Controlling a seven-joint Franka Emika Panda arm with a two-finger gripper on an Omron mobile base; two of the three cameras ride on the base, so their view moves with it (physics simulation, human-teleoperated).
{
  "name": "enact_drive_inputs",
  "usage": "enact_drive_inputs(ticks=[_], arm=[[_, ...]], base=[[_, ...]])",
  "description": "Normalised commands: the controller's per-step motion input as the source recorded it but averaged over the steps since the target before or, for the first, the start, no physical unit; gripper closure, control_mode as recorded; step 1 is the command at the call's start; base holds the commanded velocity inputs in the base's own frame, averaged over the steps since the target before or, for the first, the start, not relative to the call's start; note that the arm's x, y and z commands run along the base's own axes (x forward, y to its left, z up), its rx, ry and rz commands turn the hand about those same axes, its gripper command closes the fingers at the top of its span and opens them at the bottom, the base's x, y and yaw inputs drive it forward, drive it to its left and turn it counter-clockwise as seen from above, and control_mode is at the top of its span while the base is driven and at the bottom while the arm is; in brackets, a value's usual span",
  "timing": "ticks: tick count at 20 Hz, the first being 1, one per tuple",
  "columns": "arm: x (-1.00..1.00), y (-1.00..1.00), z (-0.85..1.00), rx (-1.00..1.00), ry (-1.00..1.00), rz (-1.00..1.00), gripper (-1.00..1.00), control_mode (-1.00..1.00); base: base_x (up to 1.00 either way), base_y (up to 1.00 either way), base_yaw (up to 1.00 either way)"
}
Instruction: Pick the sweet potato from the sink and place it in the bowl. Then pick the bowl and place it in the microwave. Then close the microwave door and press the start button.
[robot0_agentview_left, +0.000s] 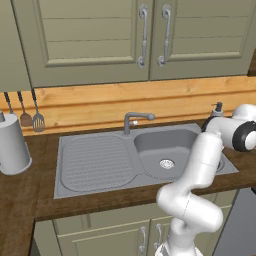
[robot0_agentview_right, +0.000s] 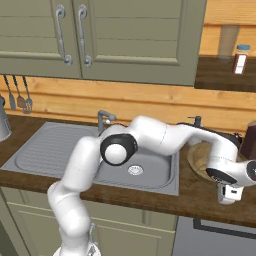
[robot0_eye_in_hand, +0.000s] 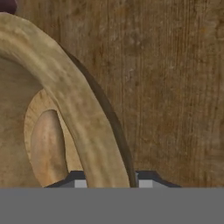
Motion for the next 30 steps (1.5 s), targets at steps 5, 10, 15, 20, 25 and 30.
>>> enact_drive_inputs(ticks=[5,10,15,20,25,30], arm=[[-0.46,0.44,0.76,0.00,-0.13,0.00,1.00,-1.00],[-0.49,0.45,0.79,0.00,-0.09,0.00,1.00,-1.00],[-0.49,0.55,0.73,0.00,-0.07,0.00,1.00,-1.00],[-0.36,0.53,0.71,-0.03,-0.01,0.00,1.00,-1.00],[-0.30,0.50,0.59,-0.04,0.00,0.00,1.00,-1.00],[-0.04,0.59,0.16,-0.04,0.02,0.00,1.00,-1.00]], base=[[0.00,0.00,0.00],[0.00,0.00,0.00],[0.00,0.00,0.00],[0.00,0.00,0.00],[0.00,0.00,0.00],[0.00,0.00,0.00]])
